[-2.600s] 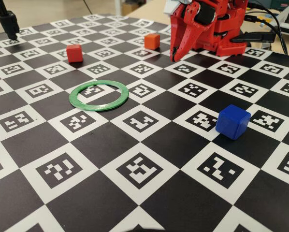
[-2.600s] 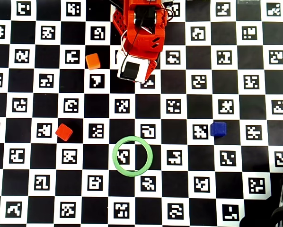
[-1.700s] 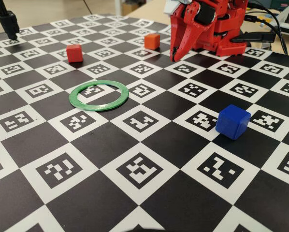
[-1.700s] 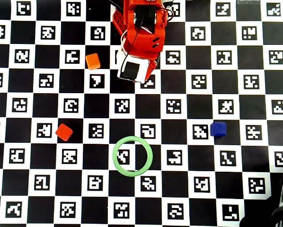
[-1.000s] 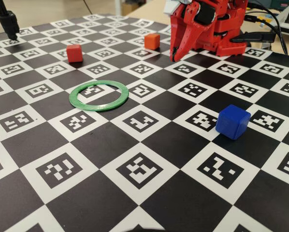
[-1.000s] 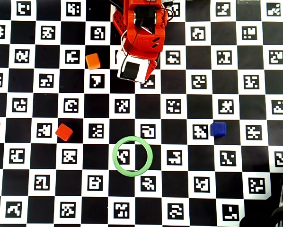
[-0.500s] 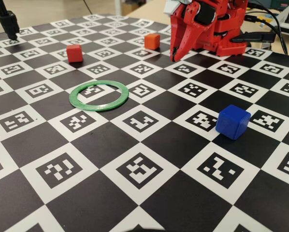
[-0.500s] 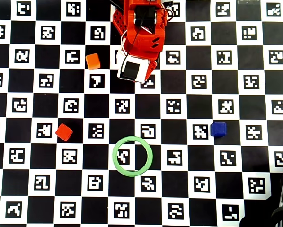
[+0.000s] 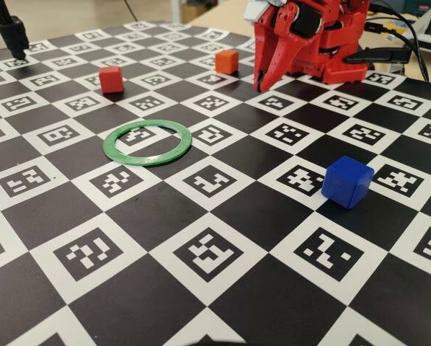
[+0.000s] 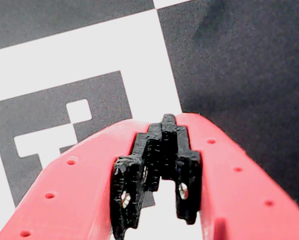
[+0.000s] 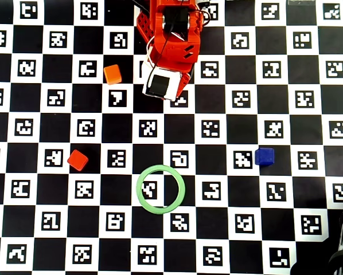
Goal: Grab the red cube then put it in the green circle then put the blue cube on top and finally the orange cube on top
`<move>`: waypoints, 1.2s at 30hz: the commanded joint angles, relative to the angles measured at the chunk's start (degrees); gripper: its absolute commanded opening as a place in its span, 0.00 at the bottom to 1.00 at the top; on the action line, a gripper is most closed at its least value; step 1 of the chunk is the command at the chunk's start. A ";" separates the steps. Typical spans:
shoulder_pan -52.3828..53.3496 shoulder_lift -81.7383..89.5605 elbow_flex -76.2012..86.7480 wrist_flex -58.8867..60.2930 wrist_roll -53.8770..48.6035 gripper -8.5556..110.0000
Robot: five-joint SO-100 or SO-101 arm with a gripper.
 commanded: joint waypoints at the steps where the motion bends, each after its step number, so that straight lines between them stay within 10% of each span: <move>1: -0.44 2.64 3.16 2.46 -0.18 0.02; 20: 0.00 -2.55 0.18 -5.89 -0.62 0.02; 36: 4.75 -55.46 -62.75 1.93 31.11 0.02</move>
